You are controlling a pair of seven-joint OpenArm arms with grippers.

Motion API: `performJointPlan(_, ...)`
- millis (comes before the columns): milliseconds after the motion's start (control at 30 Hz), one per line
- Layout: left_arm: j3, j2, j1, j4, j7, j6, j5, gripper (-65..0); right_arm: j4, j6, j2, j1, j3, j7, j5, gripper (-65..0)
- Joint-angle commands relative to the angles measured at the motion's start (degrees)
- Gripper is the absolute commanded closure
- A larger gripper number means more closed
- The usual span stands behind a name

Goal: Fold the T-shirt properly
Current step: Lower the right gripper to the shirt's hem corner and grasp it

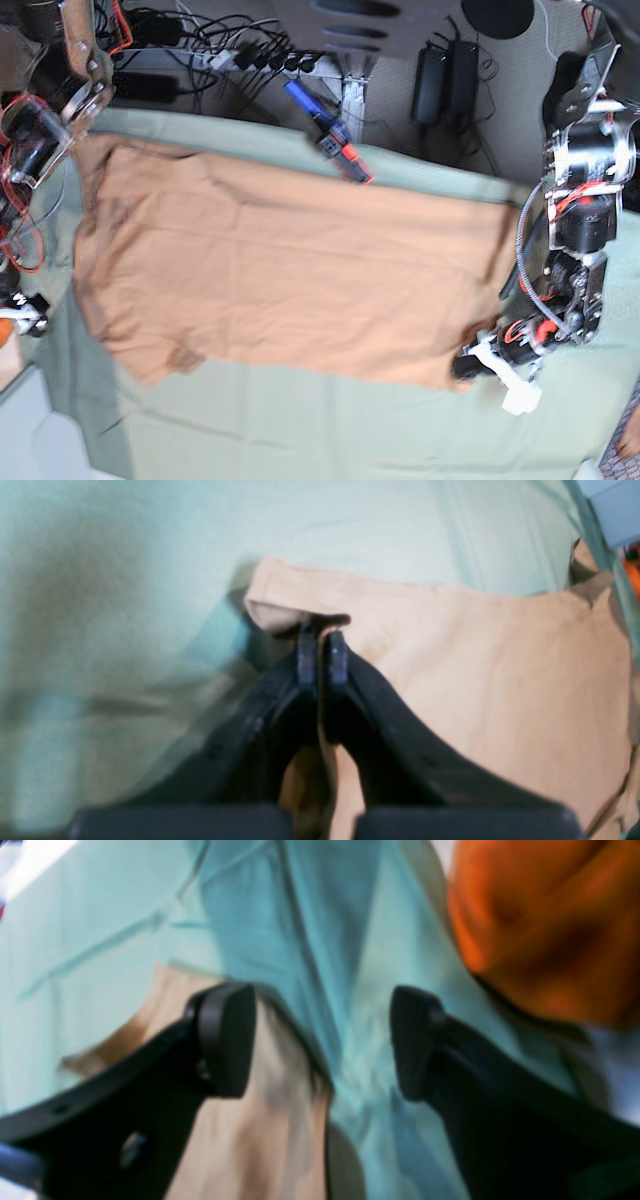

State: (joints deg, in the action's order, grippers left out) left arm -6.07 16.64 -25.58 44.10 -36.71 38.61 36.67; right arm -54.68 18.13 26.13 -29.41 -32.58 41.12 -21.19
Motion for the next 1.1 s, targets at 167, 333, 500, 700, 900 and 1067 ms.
performJointPlan(167,-0.15,0.68,-0.87,0.79,0.22,1.39,2.58,0.0,17.86,0.72,0.79,-8.35,8.33,-7.72,3.08,-41.8)
performJointPlan(333,-0.15,0.66,-1.07,0.79,0.26,1.39,4.0,0.0,17.46,0.72,-1.44,-8.35,14.05,-9.46,4.61,-41.8)
performJointPlan(500,-0.15,0.66,-0.92,0.79,0.24,1.39,4.26,0.0,17.05,0.74,-2.95,-8.35,17.27,-10.05,4.68,-41.8)
performJointPlan(700,-0.15,0.66,-0.92,0.79,0.26,1.39,4.24,0.0,14.99,1.2,-4.52,-8.35,17.77,-10.05,4.76,-41.8)
performJointPlan(900,-0.15,0.66,-0.92,0.79,0.44,1.39,4.26,0.0,14.91,1.2,-4.57,-8.26,17.77,-10.05,7.85,-39.2)
performJointPlan(1067,-0.15,0.66,-0.94,0.79,0.48,1.39,4.26,0.0,14.91,1.2,-4.07,-8.17,17.77,-10.84,8.83,-8.0)
